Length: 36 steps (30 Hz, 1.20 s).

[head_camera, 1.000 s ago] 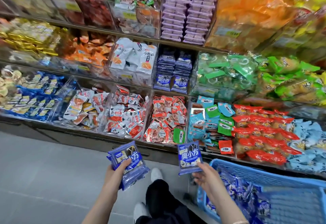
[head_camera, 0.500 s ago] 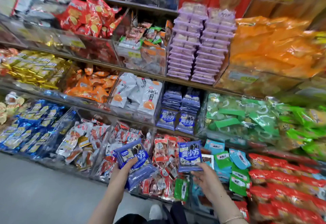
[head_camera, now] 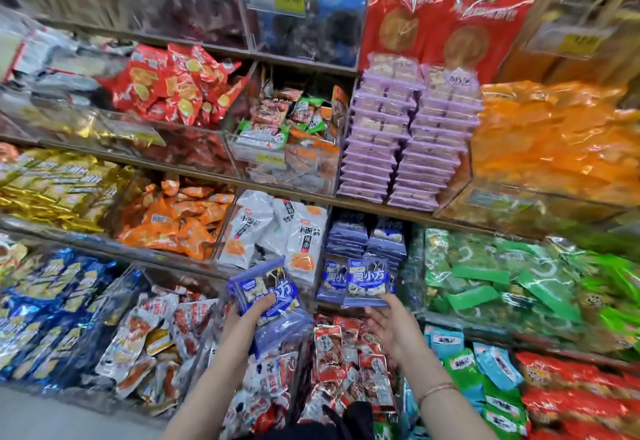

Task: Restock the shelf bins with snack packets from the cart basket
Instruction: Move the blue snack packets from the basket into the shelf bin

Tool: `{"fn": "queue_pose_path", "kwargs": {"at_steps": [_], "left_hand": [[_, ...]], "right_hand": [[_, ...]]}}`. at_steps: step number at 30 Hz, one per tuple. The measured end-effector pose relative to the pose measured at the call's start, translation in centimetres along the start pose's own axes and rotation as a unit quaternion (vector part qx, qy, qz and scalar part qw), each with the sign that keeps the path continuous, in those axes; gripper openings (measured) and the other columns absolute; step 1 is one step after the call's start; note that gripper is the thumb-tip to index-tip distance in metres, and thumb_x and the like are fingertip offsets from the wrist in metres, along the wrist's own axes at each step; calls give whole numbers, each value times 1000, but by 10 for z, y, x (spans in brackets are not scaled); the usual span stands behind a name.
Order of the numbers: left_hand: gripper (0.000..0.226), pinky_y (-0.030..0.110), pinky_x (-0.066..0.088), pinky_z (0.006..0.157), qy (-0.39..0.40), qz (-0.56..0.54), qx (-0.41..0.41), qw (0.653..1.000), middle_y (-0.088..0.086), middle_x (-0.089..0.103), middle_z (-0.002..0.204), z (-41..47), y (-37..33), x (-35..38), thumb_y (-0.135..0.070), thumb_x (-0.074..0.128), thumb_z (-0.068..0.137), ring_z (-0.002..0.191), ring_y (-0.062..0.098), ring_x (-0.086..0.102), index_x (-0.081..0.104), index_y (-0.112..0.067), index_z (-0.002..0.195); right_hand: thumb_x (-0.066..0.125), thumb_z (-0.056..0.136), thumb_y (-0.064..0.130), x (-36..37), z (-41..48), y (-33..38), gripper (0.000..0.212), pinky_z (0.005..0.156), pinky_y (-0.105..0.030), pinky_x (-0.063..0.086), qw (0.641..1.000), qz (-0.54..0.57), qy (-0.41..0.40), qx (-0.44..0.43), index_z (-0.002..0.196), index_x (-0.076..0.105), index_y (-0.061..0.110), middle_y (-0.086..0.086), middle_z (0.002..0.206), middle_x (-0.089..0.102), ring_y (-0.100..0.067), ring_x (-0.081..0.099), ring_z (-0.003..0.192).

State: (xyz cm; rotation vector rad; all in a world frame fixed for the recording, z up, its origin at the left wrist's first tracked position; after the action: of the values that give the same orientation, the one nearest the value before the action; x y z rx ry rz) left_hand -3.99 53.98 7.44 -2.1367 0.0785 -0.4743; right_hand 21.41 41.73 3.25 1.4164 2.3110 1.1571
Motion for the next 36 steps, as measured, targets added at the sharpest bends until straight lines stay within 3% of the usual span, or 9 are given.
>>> {"fn": "queue_pose_path", "kwargs": {"at_steps": [5, 9, 11, 13, 18, 26, 29, 32, 36], "left_hand": [[51, 47, 52, 89, 23, -7, 24, 999, -10, 75, 86, 23, -41, 3, -37, 83, 55, 95, 26, 70, 54, -39, 97], [57, 45, 53, 86, 5, -12, 8, 1000, -2, 69, 99, 42, -50, -3, -31, 88, 52, 92, 26, 68, 55, -33, 99], [51, 48, 52, 89, 3, -19, -1, 1000, 0, 68, 102, 51, -48, -7, -32, 81, 57, 93, 27, 68, 54, -32, 101], [50, 47, 52, 87, 8, -18, -6, 1000, 0, 70, 101, 58, -43, -9, -27, 84, 60, 89, 22, 71, 56, -31, 101], [33, 27, 41, 62, -18, -15, 2, 1000, -22, 48, 86, 64, -36, -11, -20, 69, 82, 48, -12, 59, 40, -30, 93], [47, 20, 41, 64, 0, -4, 13, 1000, -26, 51, 83, 61, -36, -9, -33, 73, 74, 64, -13, 51, 38, -35, 106], [41, 25, 45, 67, 14, -1, 12, 1000, -26, 63, 79, 58, -37, -7, -37, 74, 70, 65, -6, 61, 46, -34, 99], [51, 36, 50, 79, 31, -5, 15, 999, -19, 73, 81, 54, -39, -3, -43, 77, 56, 80, 7, 71, 53, -36, 101], [50, 34, 50, 73, 56, 11, 23, 998, -17, 74, 82, 48, -42, 15, -35, 83, 59, 77, 6, 71, 57, -34, 101]], "right_hand": [[51, 96, 25, 51, 39, 40, 18, 51, -25, 42, 1000, 26, -8, -9, 112, 55, 17, -6, 103, 48, -15, 54, 71], [50, 97, 18, 84, 69, 62, 28, 39, -19, 45, 998, 65, 2, -1, 124, 52, 9, -6, 78, 46, -13, 44, 60], [49, 97, 13, 94, 77, 68, 31, 47, -17, 51, 995, 97, -1, -2, 127, 51, 4, -7, 82, 47, -13, 48, 65], [50, 97, 10, 99, 82, 72, 34, 70, -19, 54, 994, 107, -16, -8, 130, 50, 3, -10, 105, 52, -14, 56, 85], [45, 98, 4, 107, 87, 80, 42, 108, -30, 38, 983, 177, -24, -33, 137, 36, -6, -18, 139, 43, -24, 47, 127], [43, 99, 5, 106, 78, 77, 46, 112, -35, 33, 986, 162, 14, -19, 142, 28, -5, -22, 145, 35, -29, 41, 133], [48, 97, 7, 113, 53, 75, 44, 98, -35, 46, 992, 103, 59, -35, 138, 36, 3, -18, 134, 47, -27, 52, 119], [58, 92, 14, 127, 18, 68, 25, 68, -23, 52, 987, -102, 87, -93, 116, 55, 7, -10, 104, 64, -16, 63, 87], [65, 84, 42, 160, -30, 46, 22, 61, -9, 43, 874, -401, 187, -200, 101, 59, 29, 6, 97, 62, 0, 58, 75]]}}
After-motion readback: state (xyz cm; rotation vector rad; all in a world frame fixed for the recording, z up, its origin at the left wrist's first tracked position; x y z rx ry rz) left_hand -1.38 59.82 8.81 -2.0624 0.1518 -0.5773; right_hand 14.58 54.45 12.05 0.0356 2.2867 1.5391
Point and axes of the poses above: each hand's wrist, its own z-axis towards the middle knuckle, its own x-axis out of the palm, y = z × x, the point moved 9 cm from there along z, towards the middle knuckle
